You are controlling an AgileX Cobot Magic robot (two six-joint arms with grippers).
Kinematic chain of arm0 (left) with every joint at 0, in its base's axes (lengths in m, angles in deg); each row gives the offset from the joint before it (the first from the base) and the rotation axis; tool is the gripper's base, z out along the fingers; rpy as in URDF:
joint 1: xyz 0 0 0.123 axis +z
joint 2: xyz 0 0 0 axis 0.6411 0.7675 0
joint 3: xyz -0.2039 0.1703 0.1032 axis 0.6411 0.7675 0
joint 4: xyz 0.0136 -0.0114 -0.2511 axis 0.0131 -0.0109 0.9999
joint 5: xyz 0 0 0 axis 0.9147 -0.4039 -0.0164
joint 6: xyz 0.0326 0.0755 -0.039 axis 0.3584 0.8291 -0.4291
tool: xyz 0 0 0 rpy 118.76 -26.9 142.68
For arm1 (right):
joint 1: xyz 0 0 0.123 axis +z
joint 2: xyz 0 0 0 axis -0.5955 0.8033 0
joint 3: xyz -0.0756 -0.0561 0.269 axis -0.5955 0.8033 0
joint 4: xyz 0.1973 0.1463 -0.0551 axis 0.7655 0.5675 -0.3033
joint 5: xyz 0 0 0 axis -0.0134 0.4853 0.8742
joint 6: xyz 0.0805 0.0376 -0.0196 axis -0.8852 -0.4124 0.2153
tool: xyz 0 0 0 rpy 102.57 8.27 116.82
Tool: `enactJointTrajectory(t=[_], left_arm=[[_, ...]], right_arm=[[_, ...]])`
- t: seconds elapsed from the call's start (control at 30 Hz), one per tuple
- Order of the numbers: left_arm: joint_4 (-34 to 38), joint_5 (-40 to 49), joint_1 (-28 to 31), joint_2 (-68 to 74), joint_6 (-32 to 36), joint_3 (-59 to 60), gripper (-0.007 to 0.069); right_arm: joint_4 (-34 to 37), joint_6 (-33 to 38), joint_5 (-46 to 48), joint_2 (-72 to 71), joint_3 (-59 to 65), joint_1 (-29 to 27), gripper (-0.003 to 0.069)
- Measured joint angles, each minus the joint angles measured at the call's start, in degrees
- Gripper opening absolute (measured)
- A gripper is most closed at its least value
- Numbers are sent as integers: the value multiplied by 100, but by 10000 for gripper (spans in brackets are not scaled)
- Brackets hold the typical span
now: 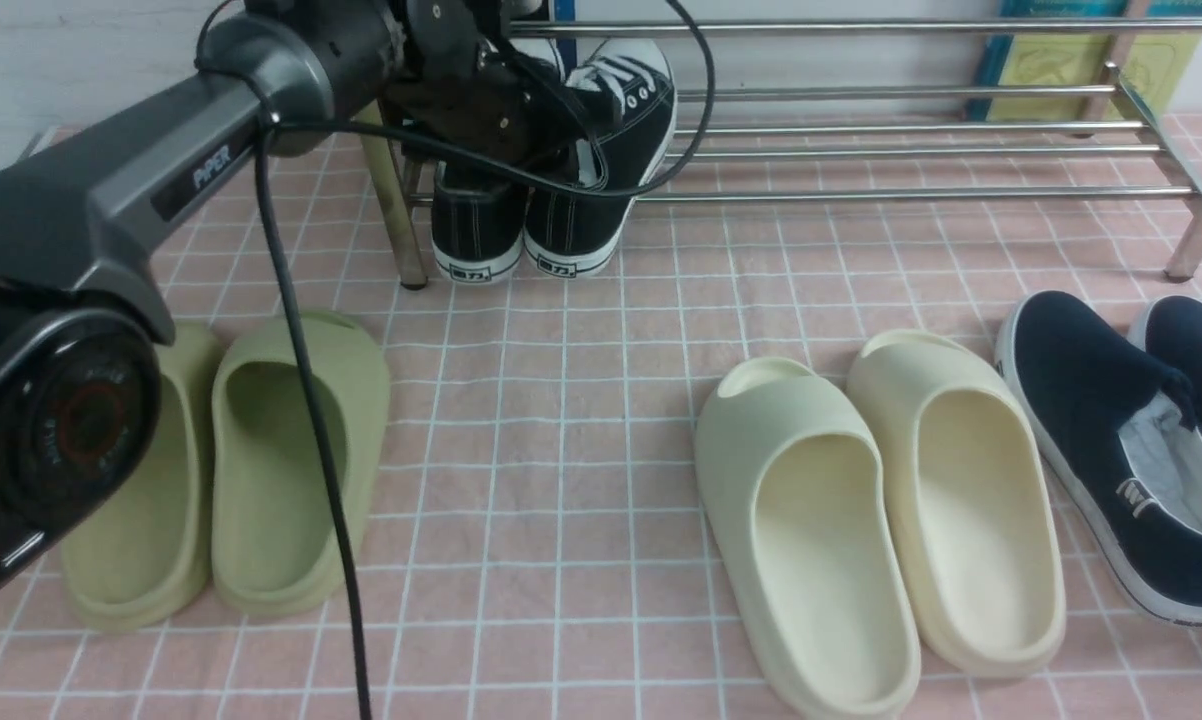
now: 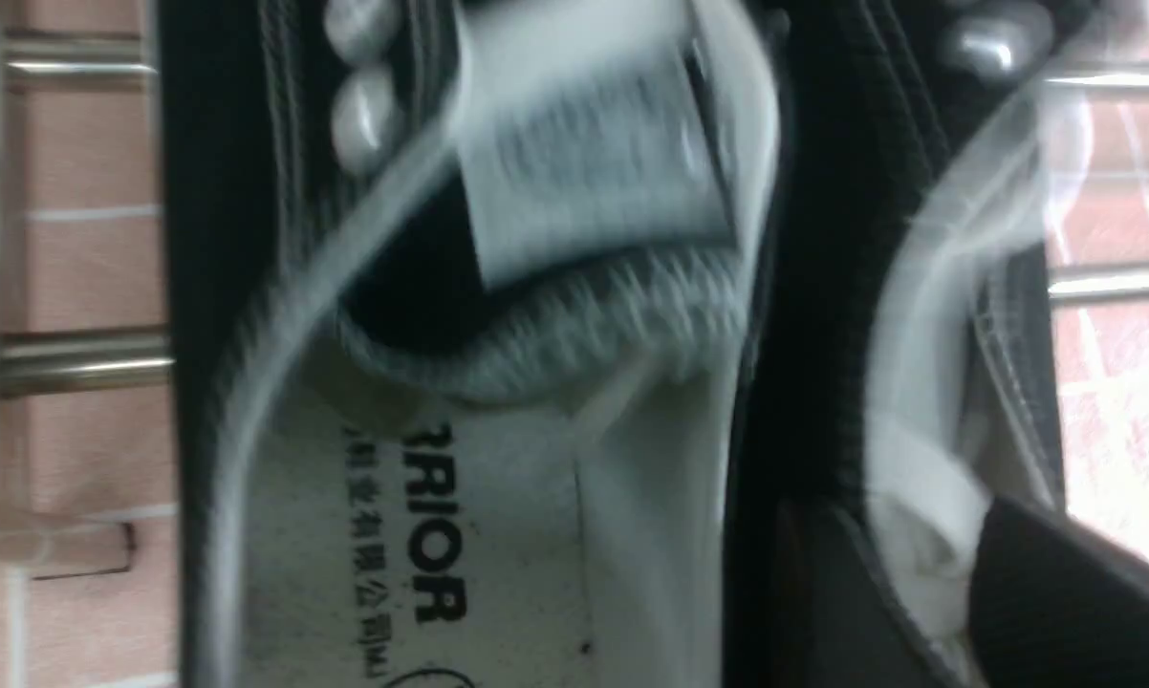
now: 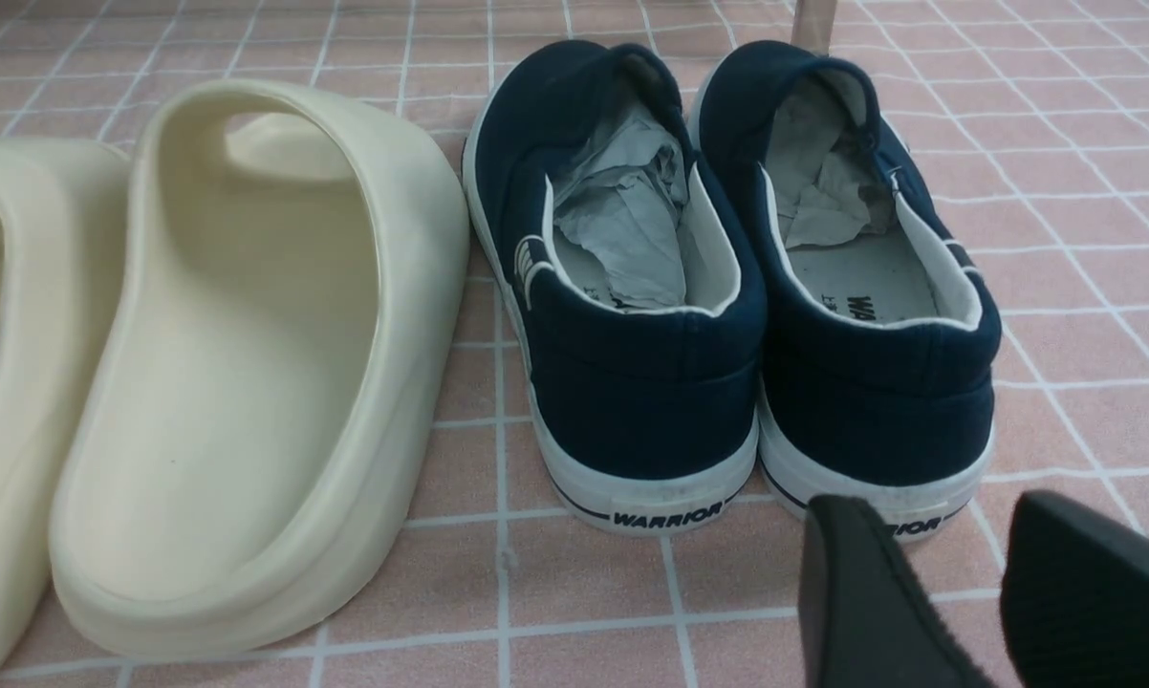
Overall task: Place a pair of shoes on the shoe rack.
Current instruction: Use the left arm to put a shoe into the shoe rack
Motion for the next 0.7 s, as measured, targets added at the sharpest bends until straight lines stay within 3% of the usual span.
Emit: enactJointTrajectory(t=[0.27,0.53,0.7], left_arm=[[82,-70,-47,-20,81,0,229],[-293,-62,-53,-486,99,0,326],[-680,490,-53,-1103,99,0,344]], right_arm=[[0,0,0,0,0,0,240],[0,0,0,0,0,0,240],[0,0,0,0,0,0,240]])
